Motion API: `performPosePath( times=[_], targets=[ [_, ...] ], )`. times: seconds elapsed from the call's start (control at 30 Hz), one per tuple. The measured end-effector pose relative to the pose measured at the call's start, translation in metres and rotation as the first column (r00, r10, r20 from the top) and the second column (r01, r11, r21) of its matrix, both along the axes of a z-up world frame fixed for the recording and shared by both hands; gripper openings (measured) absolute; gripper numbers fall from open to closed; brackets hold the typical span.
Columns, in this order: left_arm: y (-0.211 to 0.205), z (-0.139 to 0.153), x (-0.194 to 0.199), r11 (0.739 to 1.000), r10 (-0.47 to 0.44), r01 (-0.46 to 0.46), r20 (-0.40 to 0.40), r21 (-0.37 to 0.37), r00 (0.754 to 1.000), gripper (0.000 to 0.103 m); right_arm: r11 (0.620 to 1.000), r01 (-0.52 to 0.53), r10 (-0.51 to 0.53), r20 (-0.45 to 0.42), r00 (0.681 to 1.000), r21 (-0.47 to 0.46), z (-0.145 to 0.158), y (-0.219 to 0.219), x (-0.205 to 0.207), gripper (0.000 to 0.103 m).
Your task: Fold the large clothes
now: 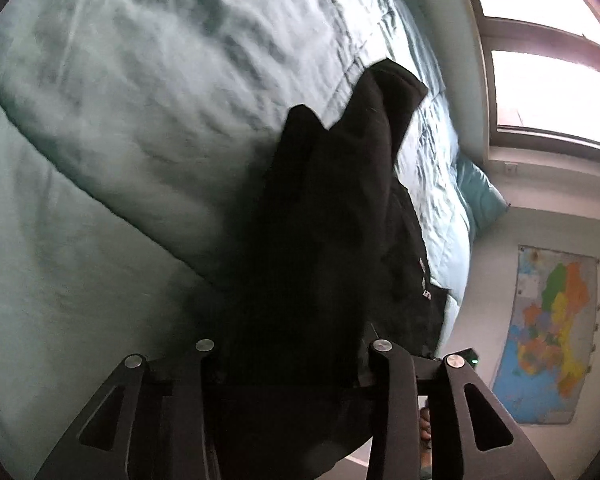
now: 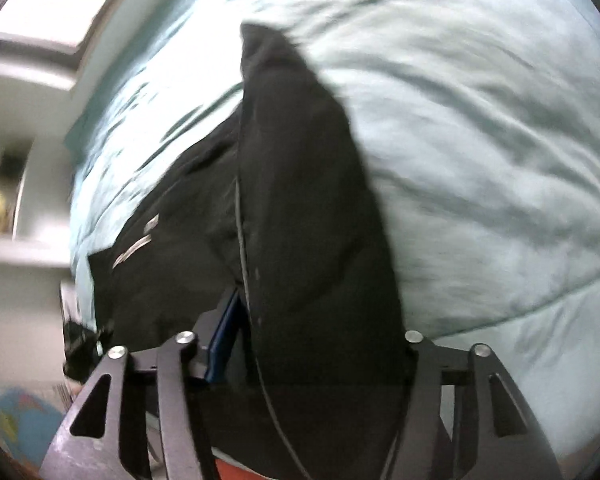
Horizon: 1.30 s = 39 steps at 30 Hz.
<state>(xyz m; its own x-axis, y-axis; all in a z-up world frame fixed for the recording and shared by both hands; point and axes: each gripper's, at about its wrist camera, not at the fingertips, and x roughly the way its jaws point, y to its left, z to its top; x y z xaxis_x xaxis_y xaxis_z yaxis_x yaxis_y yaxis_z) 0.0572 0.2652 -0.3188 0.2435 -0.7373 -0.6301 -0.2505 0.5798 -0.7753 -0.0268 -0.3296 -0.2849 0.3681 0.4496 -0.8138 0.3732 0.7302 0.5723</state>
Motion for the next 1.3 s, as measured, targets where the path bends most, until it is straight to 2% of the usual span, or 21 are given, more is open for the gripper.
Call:
performPosePath(
  times=[0.1,0.2,0.27,0.3,0.4,0.47,0.5,0.57,0.63,0.73,0.87,0.93,0.97,1.07,1.1,1.2,1.3],
  targets=[
    [0.01,0.016,-0.001,0.997,-0.006,0.004,0.02,0.072,1.0,0.044,0.997,0.064,-0.066,-0.045,0.997,-0.035,-0.003,-0.031,-0.019,0.067],
    [0.015,0.047,-0.005,0.977,-0.017,0.002,0.068,0.214,0.998,0.044,0.985,0.083,-0.092,-0.059,0.994,-0.15,0.006,-0.063,-0.039,0.067],
    [0.002,0.081,-0.01,0.935,-0.079,0.026,0.136,0.355,0.988,0.044,0.976,0.063,-0.071,-0.035,0.997,-0.208,0.029,-0.061,-0.046,0.067],
    [-0.01,0.095,-0.013,0.919,-0.12,0.047,0.164,0.392,0.979,0.044,0.97,0.031,-0.034,-0.005,0.999,-0.243,0.045,-0.05,-0.045,0.067],
    [-0.048,0.125,-0.018,0.909,-0.224,0.109,0.252,0.401,0.941,0.048,0.955,-0.068,0.08,0.031,0.996,-0.29,0.069,0.002,-0.031,0.067],
    [-0.082,0.127,-0.02,0.884,-0.304,0.168,0.262,0.436,0.916,0.053,0.944,-0.15,0.166,0.031,0.986,-0.295,0.067,0.032,-0.028,0.067],
    [-0.097,0.124,-0.019,0.868,-0.33,0.187,0.251,0.461,0.91,0.053,0.924,-0.196,0.214,0.021,0.977,-0.329,0.063,0.057,-0.022,0.067],
    [-0.128,0.095,-0.017,0.77,-0.398,0.253,0.131,0.585,0.908,0.053,0.885,-0.251,0.258,-0.036,0.965,-0.393,0.048,0.092,-0.014,0.067],
    [-0.146,0.067,-0.019,0.691,-0.421,0.286,0.046,0.664,0.906,0.053,0.861,-0.277,0.254,-0.112,0.961,-0.426,0.026,0.11,-0.01,0.067],
    [-0.158,0.056,-0.02,0.636,-0.438,0.272,0.047,0.723,0.898,0.055,0.833,-0.299,0.263,-0.142,0.954,-0.466,0.009,0.121,-0.005,0.07],
    [-0.151,0.063,-0.017,0.656,-0.413,0.259,0.05,0.709,0.909,0.056,0.845,-0.293,0.248,-0.157,0.956,-0.447,0.012,0.118,-0.003,0.07],
    [-0.15,0.077,-0.02,0.652,-0.399,0.225,0.076,0.724,0.914,0.056,0.858,-0.273,0.229,-0.15,0.962,-0.435,0.021,0.113,-0.003,0.07],
    [-0.152,0.089,-0.024,0.647,-0.399,0.19,0.116,0.739,0.91,0.056,0.861,-0.259,0.219,-0.142,0.965,-0.437,0.028,0.115,-0.001,0.07],
    [-0.164,0.132,-0.036,0.612,-0.418,0.094,0.22,0.785,0.881,0.056,0.858,-0.22,0.203,-0.087,0.975,-0.463,0.062,0.11,-0.007,0.07],
    [-0.167,0.142,-0.04,0.609,-0.423,0.08,0.238,0.789,0.874,0.056,0.854,-0.207,0.199,-0.068,0.978,-0.477,0.077,0.109,-0.01,0.07],
    [-0.18,0.184,-0.052,0.637,-0.427,0.032,0.319,0.77,0.846,0.056,0.848,-0.166,0.185,-0.011,0.983,-0.503,0.114,0.108,-0.017,0.07],
    [-0.196,0.219,-0.061,0.62,-0.436,-0.028,0.373,0.784,0.819,0.056,0.85,-0.116,0.163,0.048,0.985,-0.514,0.152,0.115,-0.023,0.07]
  ],
)
